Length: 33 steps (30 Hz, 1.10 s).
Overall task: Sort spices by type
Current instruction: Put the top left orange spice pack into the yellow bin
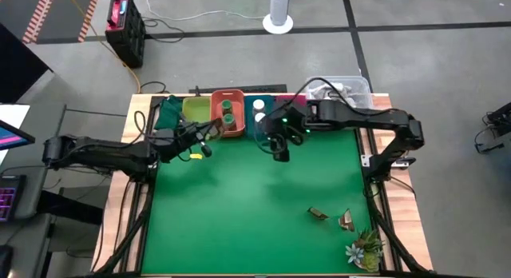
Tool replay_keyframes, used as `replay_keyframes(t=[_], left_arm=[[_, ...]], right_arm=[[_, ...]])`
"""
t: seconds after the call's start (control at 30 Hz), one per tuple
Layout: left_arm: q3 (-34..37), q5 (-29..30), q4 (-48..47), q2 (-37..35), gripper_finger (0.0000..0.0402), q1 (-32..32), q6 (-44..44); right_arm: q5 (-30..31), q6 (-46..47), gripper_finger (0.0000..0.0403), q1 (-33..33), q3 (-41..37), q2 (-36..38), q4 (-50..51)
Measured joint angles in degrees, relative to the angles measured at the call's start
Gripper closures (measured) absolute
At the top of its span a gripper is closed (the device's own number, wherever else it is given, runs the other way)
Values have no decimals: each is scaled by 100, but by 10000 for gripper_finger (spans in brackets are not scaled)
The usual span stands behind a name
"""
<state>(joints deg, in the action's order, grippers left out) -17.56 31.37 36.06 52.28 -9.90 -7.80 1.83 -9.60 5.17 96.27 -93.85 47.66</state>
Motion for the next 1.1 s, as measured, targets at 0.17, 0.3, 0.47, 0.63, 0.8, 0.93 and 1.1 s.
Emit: replay_keyframes(t=[0.17,0.3,0.47,0.63,0.8,0.93,1.1], left_arm=[[6,1120,-819,-831,401,-112,8],[6,1446,-1111,-1186,401,-419,43],[6,1349,-1256,-1062,401,-1175,166],[6,650,-1269,-527,401,-2102,840],[6,611,-1205,237,401,-2662,1381],[6,690,-648,852,401,-2736,1504],[6,1024,480,1713,401,-2737,1514]], right_arm=[[154,11,154,-259,-110,175,36],[163,-178,154,-382,-743,298,-678],[183,-296,154,-450,-1968,534,-2113],[181,-259,154,-442,-2978,768,-3350],[181,-245,154,-439,-3412,989,-3856],[181,-243,154,-428,-3501,1264,-3886],[180,-191,154,-455,-3558,1486,-3839]])
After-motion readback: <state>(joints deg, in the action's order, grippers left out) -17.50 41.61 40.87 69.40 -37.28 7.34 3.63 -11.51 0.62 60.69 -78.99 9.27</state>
